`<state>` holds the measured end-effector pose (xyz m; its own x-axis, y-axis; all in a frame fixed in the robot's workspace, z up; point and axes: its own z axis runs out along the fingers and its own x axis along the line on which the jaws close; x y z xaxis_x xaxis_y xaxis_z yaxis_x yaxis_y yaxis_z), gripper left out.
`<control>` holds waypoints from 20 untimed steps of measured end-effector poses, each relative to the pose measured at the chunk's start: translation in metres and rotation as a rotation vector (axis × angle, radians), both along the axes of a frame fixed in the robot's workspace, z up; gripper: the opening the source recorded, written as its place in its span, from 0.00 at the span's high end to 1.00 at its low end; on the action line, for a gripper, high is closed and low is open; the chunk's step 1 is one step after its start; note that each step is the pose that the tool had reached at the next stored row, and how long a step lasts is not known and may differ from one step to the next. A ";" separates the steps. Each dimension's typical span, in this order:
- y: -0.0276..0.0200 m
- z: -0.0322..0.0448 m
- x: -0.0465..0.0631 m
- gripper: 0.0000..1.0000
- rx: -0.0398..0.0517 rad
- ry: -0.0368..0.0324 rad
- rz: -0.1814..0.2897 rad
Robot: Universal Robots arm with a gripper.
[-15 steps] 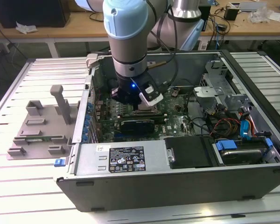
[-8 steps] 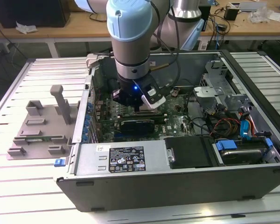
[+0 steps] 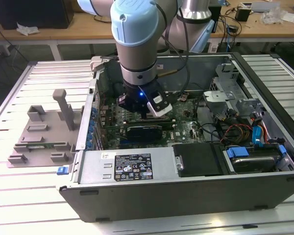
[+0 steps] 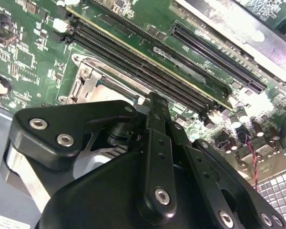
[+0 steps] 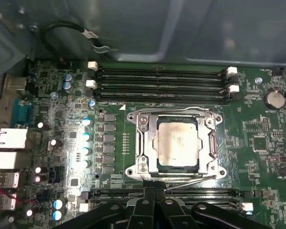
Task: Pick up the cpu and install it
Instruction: 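Install the second cpu locking lever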
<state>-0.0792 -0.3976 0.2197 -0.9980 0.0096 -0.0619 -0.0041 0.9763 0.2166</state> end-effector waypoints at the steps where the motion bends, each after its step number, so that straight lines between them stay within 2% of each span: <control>1: 0.0000 -0.0004 -0.001 0.89 0.0000 0.0000 -0.006; 8: 0.0001 -0.0057 -0.007 0.89 0.0028 -0.0001 -0.037; 14: 0.0001 -0.0114 -0.010 0.89 0.0214 0.0003 -0.059; 16: 0.0001 -0.0135 -0.012 0.89 0.0344 0.0006 -0.070; 20: 0.0000 -0.0162 -0.014 0.89 0.0474 0.0009 -0.083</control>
<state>-0.0936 -0.3976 0.2035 -0.9938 0.0948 -0.0586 0.0763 0.9619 0.2625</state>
